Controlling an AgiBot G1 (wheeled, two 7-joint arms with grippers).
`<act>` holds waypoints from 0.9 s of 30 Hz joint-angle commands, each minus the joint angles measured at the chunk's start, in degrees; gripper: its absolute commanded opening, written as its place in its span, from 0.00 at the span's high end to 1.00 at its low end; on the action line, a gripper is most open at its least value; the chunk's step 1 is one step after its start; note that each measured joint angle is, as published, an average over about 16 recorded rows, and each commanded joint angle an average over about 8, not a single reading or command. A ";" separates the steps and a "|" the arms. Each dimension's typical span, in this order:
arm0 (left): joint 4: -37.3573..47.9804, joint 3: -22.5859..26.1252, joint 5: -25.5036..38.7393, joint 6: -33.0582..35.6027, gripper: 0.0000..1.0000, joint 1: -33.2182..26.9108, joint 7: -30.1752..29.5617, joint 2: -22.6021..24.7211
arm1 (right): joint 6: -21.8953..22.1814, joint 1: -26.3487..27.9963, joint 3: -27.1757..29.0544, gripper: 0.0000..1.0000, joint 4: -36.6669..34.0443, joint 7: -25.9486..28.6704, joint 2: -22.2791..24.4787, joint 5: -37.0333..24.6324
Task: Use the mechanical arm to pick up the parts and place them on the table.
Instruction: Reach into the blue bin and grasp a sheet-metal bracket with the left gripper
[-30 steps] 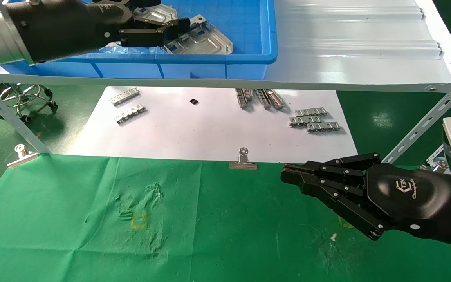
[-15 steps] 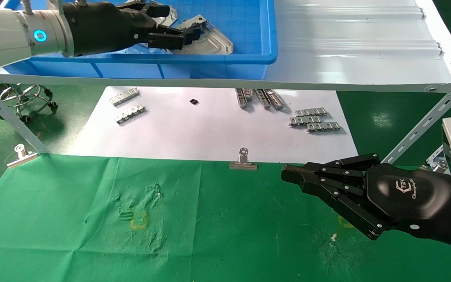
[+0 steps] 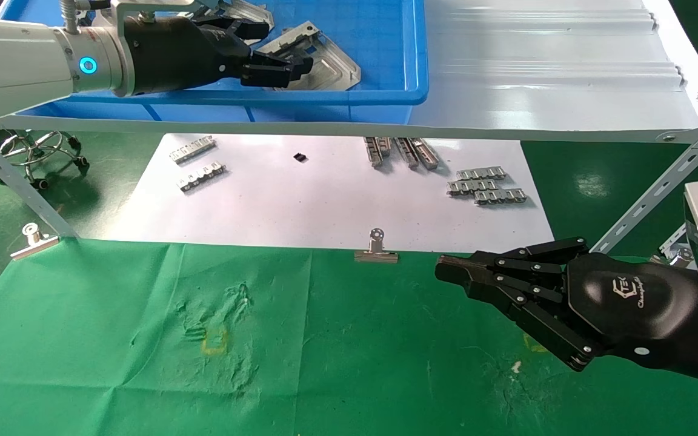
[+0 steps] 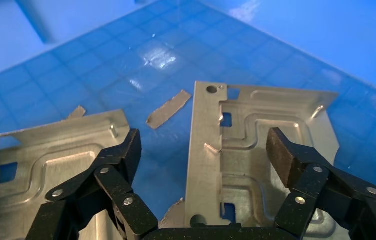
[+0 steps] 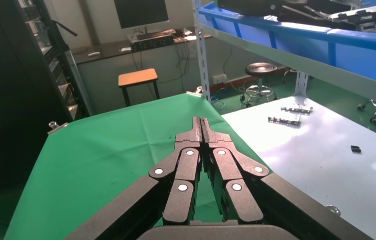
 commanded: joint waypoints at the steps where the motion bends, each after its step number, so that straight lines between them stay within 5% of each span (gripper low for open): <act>1: 0.32 0.03 0.05 -0.48 1.00 -0.01 0.31 0.16 | 0.00 0.00 0.00 1.00 0.00 0.00 0.00 0.00; 27: 1.10 -0.47 -0.64 -2.87 1.00 0.24 2.97 0.73 | 0.00 0.00 0.00 1.00 0.00 0.00 0.00 0.00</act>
